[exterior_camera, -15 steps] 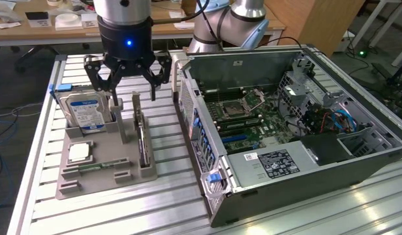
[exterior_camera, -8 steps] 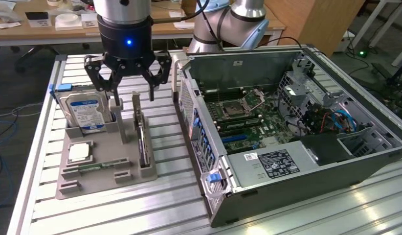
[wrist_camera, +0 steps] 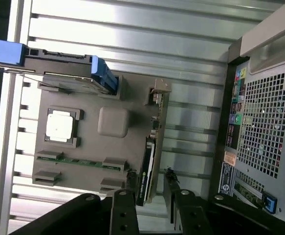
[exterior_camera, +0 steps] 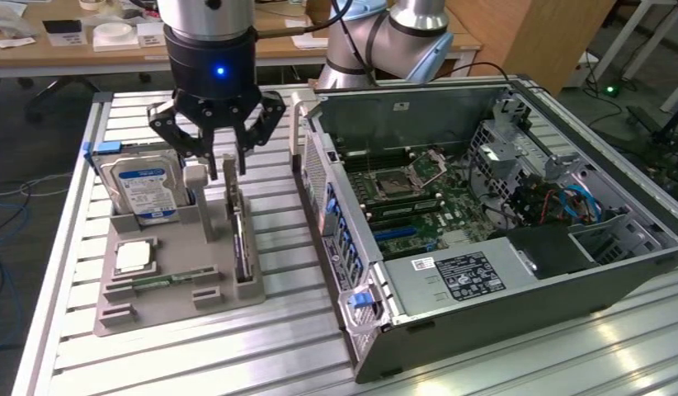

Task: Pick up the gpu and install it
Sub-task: 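Reach for the gpu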

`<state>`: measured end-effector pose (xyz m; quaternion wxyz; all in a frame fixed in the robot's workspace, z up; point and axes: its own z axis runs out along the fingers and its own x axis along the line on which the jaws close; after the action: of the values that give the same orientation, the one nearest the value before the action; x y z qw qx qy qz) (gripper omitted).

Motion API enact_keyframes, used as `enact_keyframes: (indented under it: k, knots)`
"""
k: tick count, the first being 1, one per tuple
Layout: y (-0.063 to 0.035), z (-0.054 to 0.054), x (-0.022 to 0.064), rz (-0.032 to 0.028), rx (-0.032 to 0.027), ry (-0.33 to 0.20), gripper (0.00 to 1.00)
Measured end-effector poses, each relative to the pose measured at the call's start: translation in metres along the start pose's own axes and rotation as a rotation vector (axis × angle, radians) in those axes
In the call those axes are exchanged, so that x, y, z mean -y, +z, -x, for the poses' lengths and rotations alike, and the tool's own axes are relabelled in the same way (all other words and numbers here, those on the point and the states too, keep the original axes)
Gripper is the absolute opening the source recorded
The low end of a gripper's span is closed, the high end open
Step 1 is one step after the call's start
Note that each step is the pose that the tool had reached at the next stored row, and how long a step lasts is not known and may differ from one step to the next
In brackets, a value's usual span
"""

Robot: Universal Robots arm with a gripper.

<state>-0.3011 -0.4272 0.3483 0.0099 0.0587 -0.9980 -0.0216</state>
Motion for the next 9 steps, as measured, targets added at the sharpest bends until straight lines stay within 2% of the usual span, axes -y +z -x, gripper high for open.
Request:
enact_keyframes:
  k: [1, 4, 5, 7, 9]
  knots:
    - [0.0, 0.0, 0.0, 0.0, -0.0002, -0.003, 0.39]
    - [0.0, 0.0, 0.0, 0.0, -0.0002, -0.001, 0.22]
    - [0.0001, 0.0, 0.0, 0.0002, 0.0003, 0.009, 0.22]
    - [0.0003, 0.0, 0.0, 0.0008, 0.0018, 0.042, 0.1]
    - [0.0005, -0.0001, 0.0, 0.0011, 0.0027, 0.064, 0.11]
